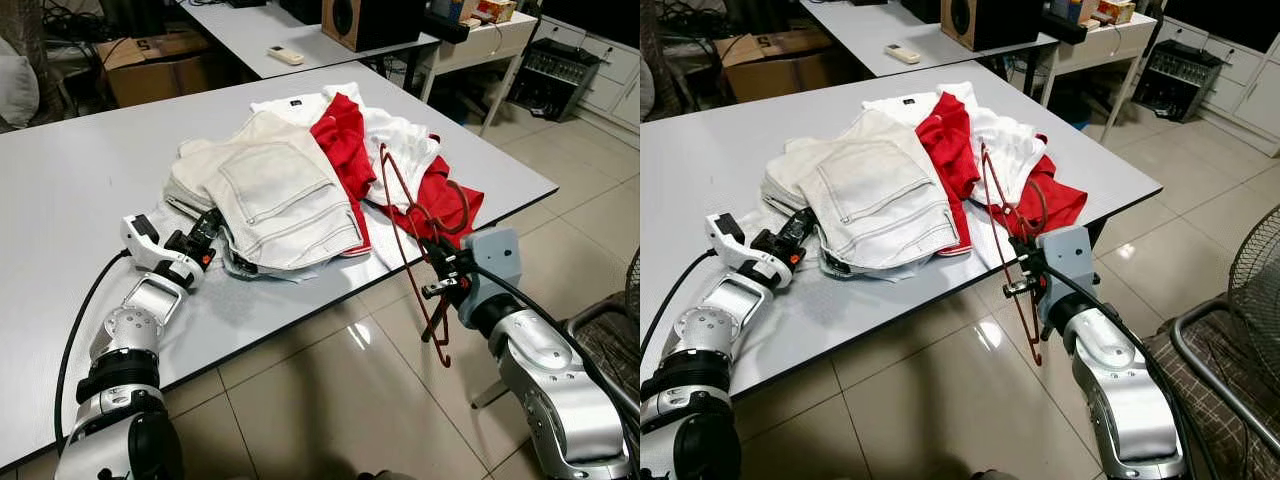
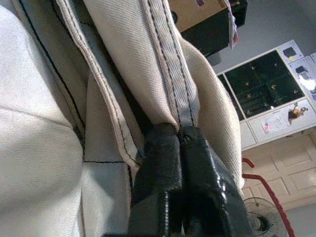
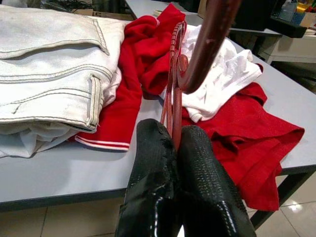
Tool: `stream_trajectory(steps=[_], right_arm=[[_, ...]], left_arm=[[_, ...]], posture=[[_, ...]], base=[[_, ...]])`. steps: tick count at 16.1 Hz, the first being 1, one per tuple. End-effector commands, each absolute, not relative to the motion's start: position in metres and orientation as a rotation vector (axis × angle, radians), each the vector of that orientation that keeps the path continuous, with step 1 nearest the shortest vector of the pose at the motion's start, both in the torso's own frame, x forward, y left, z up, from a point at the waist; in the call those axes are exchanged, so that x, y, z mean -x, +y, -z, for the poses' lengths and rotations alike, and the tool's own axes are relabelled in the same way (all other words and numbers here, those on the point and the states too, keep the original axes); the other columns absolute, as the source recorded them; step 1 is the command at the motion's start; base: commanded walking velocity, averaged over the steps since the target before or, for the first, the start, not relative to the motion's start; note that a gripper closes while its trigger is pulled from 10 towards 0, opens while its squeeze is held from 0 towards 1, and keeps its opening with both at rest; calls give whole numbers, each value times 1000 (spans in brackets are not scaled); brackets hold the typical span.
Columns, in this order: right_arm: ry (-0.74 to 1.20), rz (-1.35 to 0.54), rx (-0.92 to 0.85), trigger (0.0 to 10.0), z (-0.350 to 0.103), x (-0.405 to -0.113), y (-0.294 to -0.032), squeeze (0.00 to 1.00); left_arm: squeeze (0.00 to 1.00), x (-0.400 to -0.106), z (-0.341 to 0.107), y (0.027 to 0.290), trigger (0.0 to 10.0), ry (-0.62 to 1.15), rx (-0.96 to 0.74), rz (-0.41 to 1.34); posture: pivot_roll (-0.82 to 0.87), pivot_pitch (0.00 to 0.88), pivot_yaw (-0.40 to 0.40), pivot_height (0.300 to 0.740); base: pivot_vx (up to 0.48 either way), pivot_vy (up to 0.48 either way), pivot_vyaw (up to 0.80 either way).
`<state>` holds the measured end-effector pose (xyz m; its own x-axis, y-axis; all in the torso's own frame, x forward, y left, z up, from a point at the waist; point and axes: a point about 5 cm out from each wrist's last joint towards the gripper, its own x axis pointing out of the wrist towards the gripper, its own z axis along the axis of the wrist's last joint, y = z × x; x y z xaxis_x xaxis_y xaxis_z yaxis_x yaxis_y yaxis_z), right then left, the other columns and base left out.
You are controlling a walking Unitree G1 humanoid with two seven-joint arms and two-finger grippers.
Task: Hang hanger
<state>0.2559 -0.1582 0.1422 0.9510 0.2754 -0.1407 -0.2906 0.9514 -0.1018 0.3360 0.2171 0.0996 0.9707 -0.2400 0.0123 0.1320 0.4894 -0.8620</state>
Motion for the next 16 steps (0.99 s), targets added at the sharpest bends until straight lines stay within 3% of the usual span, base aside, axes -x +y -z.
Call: stream_trajectory(steps=[1,8,16], right_arm=[[102,-286,130,10000,-146,-257,-159,0],[104,-279,127,10000,-145,-256,-159,0],[102,-280,122,10000,-145,-257,-159,0]], left_arm=[[0,-344,-116,211,0,70,1043,276],[0,-349,-134,226,0,-30,1107,263],[0,-345,-253,299,0,-522,1135,350]], posture=[[-151,0,-8,740],[-150,0,-6,740],[-139,0,-13,740]], base=[[0,0,0],[0,0,0],[0,0,0]])
